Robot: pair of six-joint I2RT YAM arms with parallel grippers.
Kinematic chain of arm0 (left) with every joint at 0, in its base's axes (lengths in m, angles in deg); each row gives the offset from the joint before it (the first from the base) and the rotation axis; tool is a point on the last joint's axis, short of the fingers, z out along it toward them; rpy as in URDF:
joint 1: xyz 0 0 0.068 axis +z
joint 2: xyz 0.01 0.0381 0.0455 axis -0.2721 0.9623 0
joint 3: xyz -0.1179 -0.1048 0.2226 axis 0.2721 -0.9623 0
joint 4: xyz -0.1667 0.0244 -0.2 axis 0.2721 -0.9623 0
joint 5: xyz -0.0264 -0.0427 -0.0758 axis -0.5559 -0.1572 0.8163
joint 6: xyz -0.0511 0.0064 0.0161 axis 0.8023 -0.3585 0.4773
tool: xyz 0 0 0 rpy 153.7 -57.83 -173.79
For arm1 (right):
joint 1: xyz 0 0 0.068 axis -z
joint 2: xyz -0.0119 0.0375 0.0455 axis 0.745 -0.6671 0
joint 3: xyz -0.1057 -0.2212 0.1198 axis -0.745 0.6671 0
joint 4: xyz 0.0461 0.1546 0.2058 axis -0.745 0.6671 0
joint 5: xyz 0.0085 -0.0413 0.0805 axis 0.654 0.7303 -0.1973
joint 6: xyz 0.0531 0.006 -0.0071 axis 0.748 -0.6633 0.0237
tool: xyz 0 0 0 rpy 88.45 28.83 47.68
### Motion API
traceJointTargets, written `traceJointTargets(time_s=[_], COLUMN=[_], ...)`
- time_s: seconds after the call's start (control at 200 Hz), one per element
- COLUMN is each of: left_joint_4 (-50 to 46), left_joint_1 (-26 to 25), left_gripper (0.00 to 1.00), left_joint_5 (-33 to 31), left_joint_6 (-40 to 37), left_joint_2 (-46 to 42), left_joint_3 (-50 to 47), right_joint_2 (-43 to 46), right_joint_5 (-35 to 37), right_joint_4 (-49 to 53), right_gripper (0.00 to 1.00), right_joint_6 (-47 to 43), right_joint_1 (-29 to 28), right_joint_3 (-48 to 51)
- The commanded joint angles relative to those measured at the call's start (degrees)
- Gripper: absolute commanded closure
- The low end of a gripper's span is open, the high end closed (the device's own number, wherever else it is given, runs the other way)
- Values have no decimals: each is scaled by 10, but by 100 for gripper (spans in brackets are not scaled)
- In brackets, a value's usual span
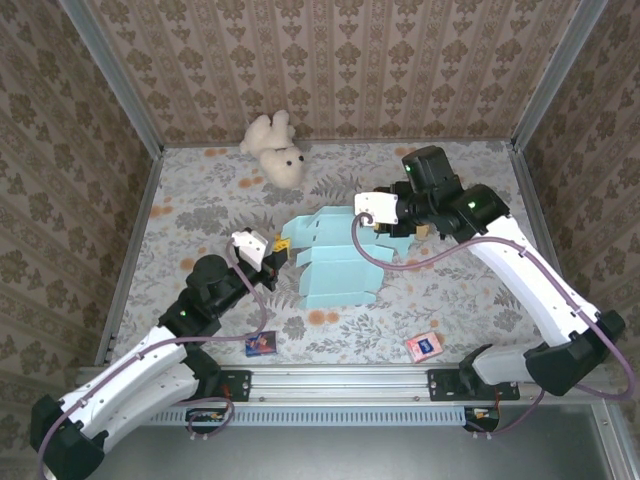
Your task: Fold the paper box
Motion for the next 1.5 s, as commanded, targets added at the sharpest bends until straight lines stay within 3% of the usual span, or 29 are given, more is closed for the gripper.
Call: traceJointTargets(time_s=[0.0, 0.135, 0.325, 0.375, 0.44, 0.515, 0.575, 0.81, 1.06, 1.27, 1.495], left_joint_4=[26, 29, 25, 20, 9, -9, -22, -44, -19, 8, 70], left_joint_1=[-6, -7, -8, -7, -8, -8, -8, -8, -9, 1, 57], left_gripper=[100, 100, 100, 99, 89, 86, 78, 78, 81, 82, 85], left_joint_5=[-6, -8, -30, -47, -70, -95, -116, -125, -75, -118, -36], left_joint_6=[-10, -10, -5, 1, 15, 38, 66, 200, 334, 379, 430], left_joint_2=[-5, -2, 13, 17, 15, 3, -11, -21, 105, 218, 347], left_joint_3=[-5, -5, 1, 5, 12, 17, 20, 11, 23, 40, 62], right_joint_2=[-14, -28, -62, -76, -99, -128, -155, -269, -373, -421, -431], right_joint_5=[-20, -20, -8, 1, 12, 20, 22, 4, -5, -22, -33], right_joint_4=[30, 44, 69, 81, 95, 114, 128, 147, 135, 121, 93], right_gripper=[60, 67, 100, 100, 100, 100, 100, 100, 100, 100, 100], right_joint_6=[-17, -21, -23, -23, -22, -25, -26, -6, 14, 13, 1], right_joint_1=[2, 2, 2, 2, 2, 2, 1, 1, -1, -1, 9], right_joint_3=[-27, -42, -65, -74, -83, -95, -110, -189, -242, -248, -213])
